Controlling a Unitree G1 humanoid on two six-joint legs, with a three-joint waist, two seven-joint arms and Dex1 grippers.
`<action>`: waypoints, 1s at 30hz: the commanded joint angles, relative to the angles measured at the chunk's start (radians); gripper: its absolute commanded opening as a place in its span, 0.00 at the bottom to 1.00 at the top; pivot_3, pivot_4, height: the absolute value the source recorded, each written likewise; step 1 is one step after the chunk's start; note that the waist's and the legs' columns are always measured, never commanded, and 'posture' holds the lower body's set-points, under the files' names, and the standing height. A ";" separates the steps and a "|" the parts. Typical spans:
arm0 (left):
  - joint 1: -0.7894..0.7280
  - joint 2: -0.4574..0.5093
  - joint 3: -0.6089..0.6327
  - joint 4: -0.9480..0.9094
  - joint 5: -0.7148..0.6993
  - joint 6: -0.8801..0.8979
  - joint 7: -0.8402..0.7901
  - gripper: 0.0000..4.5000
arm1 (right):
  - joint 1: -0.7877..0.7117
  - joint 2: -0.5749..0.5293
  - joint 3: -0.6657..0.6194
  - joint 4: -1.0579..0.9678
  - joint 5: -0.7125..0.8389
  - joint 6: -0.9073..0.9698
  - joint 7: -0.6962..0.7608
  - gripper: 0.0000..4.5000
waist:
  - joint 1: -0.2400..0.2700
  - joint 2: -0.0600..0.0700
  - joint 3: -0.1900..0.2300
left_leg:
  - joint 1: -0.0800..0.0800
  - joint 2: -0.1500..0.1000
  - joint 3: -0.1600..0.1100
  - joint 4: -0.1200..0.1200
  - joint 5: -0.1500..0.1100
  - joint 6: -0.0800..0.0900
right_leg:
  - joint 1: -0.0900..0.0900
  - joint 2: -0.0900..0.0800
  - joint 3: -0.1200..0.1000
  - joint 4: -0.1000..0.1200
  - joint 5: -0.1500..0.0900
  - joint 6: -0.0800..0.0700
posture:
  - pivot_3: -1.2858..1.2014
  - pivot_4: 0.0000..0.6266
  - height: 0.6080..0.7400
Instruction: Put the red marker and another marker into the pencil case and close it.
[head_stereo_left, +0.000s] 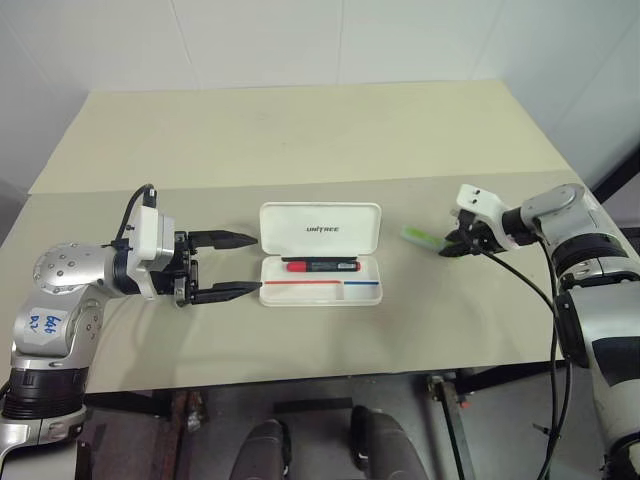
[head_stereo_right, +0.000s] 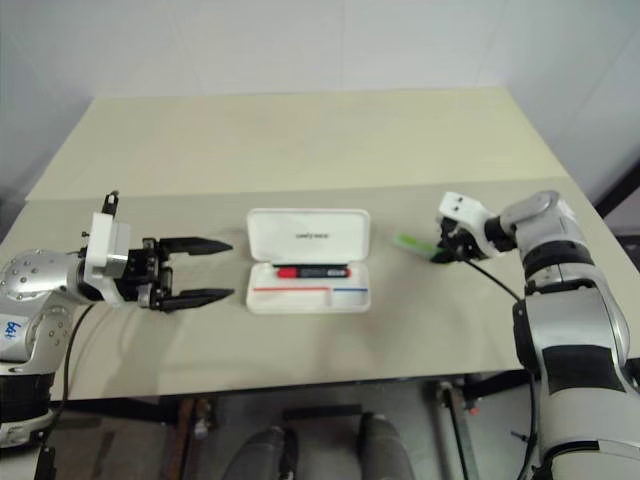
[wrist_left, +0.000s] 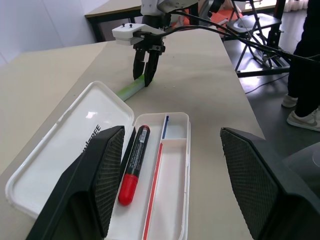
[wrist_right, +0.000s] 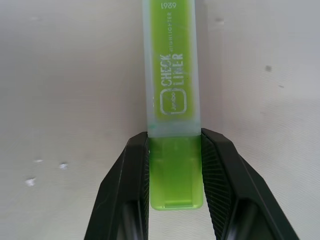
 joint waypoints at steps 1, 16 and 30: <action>-0.009 0.008 0.004 0.000 -0.021 -0.004 -0.020 0.71 | 0.016 0.006 -0.024 -0.022 0.038 -0.040 0.077 0.24 | -0.003 0.000 0.000 | 0.000 0.000 0.000 0.000 0.000 0.000 | 0.000 0.000 0.000 0.000 0.000 0.000 | 0.52 0.24 1.00; -0.098 -0.046 -0.068 0.144 0.013 -0.066 -0.088 0.71 | 0.238 -0.160 -0.051 -0.634 0.292 0.136 0.307 0.24 | 0.013 0.002 0.001 | -0.001 0.001 0.000 0.000 0.000 -0.001 | -0.001 0.001 0.000 -0.001 0.000 0.000 | 0.52 0.24 1.00; -0.070 -0.002 -0.058 0.184 0.024 -0.080 -0.134 0.71 | 0.510 -0.081 -0.033 -1.431 0.542 0.676 0.079 0.24 | 0.011 0.002 0.001 | -0.001 0.003 0.000 0.004 -0.001 -0.002 | -0.002 0.002 0.001 -0.001 0.000 -0.002 | 0.52 0.24 1.00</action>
